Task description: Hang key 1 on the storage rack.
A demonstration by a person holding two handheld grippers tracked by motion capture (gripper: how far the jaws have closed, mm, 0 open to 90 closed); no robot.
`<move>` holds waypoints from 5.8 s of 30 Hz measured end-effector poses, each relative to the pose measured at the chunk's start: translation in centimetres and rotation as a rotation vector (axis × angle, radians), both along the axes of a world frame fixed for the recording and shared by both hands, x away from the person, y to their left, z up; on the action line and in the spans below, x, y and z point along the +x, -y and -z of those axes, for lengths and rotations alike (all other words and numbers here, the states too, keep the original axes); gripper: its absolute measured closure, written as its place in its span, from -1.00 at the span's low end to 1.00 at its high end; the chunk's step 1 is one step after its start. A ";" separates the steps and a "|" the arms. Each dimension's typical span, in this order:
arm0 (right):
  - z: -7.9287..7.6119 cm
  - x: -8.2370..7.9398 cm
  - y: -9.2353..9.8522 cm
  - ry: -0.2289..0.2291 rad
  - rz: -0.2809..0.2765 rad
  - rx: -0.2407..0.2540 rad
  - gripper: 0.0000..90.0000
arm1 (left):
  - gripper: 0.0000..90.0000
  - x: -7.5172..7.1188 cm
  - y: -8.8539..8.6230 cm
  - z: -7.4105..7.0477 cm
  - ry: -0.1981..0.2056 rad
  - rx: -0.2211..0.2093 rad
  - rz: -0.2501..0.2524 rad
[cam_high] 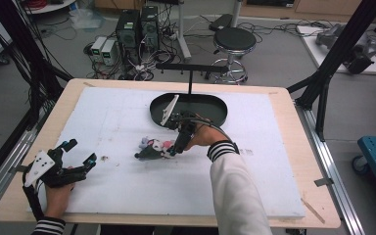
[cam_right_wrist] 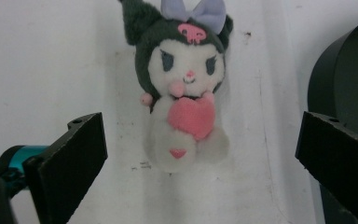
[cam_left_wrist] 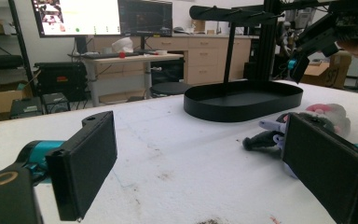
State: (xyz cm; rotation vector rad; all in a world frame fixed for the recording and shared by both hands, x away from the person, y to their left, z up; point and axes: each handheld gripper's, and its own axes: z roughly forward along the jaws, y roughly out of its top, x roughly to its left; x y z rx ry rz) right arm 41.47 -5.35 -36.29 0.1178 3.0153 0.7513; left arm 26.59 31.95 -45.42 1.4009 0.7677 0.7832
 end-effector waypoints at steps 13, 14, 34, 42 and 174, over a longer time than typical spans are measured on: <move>1.6 0.2 -1.0 -0.035 -0.017 -0.080 -0.87 | -0.76 0.0 0.0 0.0 0.000 0.000 0.000; 1.7 0.2 -1.1 -0.038 -0.015 -0.082 -0.87 | -0.76 0.0 0.0 0.0 0.000 0.002 0.000; 2.8 0.3 -1.8 -0.108 -0.045 -0.122 -0.50 | -0.76 0.0 0.0 0.0 0.000 0.000 0.000; 2.9 0.4 -1.8 -0.111 -0.031 -0.137 -0.35 | -0.76 0.0 0.0 0.0 -0.001 0.002 0.000; -5.5 2.7 8.3 0.244 0.764 0.566 0.21 | -0.76 0.1 0.0 0.0 -0.005 -0.011 -0.002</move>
